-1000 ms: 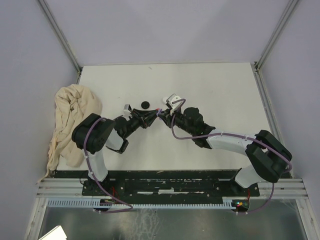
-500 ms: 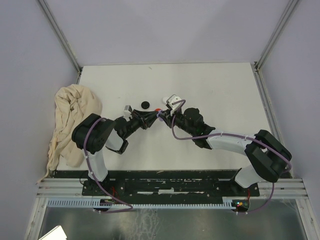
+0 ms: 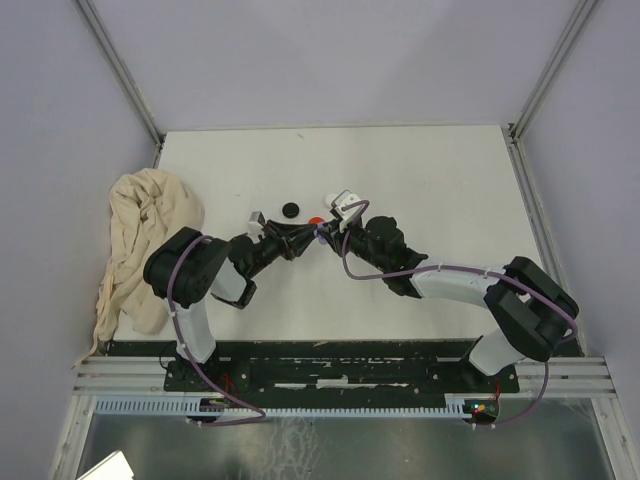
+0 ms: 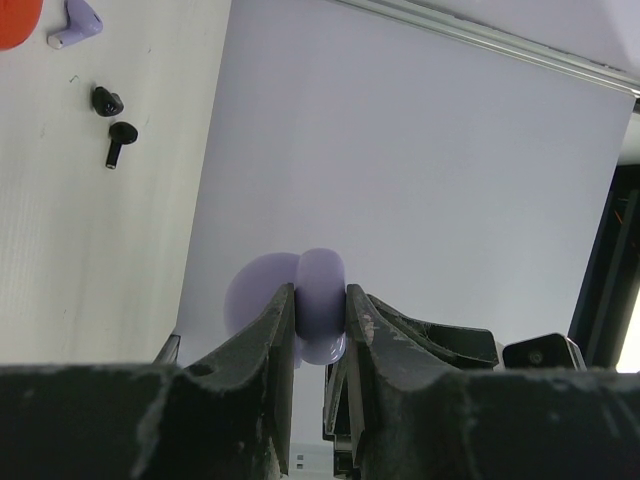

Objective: Insert the wireless bluetooth earbuds into the charging case
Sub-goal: Place the earbud in the charging case.

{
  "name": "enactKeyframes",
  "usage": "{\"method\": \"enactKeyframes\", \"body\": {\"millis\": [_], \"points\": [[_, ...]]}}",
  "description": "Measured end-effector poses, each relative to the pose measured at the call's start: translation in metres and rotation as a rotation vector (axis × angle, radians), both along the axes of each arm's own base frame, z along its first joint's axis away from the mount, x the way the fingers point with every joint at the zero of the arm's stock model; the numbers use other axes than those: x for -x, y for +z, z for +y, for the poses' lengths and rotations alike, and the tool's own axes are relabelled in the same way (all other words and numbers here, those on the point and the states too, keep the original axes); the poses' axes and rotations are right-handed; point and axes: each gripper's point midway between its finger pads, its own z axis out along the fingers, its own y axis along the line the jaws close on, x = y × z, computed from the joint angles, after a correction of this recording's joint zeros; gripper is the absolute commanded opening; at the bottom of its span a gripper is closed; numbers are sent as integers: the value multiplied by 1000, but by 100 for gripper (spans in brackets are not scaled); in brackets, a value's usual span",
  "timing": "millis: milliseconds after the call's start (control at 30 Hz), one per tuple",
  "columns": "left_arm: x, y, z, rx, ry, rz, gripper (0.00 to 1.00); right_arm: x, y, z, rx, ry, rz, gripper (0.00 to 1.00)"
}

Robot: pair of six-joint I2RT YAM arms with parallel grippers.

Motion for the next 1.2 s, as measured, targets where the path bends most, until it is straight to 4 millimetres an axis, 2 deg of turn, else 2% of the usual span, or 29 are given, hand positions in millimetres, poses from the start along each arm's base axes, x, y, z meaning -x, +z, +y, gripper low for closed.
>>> {"method": "enactKeyframes", "body": {"millis": [400, 533, 567, 767, 800, 967, 1167, 1200], "points": [[1, 0, -1, 1, -7, 1, 3, 0, -3, 0, 5, 0, 5, 3], [1, 1, -1, 6, -7, 5, 3, 2, -7, -2, 11, 0, 11, 8], [1, 1, -1, 7, -7, 6, 3, 2, -8, -2, 12, 1, 12, 12], [0, 4, -3, 13, -11, -2, 3, 3, -12, -4, 9, -4, 20, 55], [0, 4, -3, 13, -11, -2, 3, 3, -11, -4, 5, -7, 21, 59], [-3, 7, -4, 19, -10, -9, 3, 9, -2, -13, -21, -22, 12, 70], [-8, 11, -3, 25, 7, -21, 3, 10, 35, -34, -81, -101, -43, 78], [-9, 11, -3, 25, 12, -20, 3, 9, 39, -37, -85, -117, -48, 82]]}}
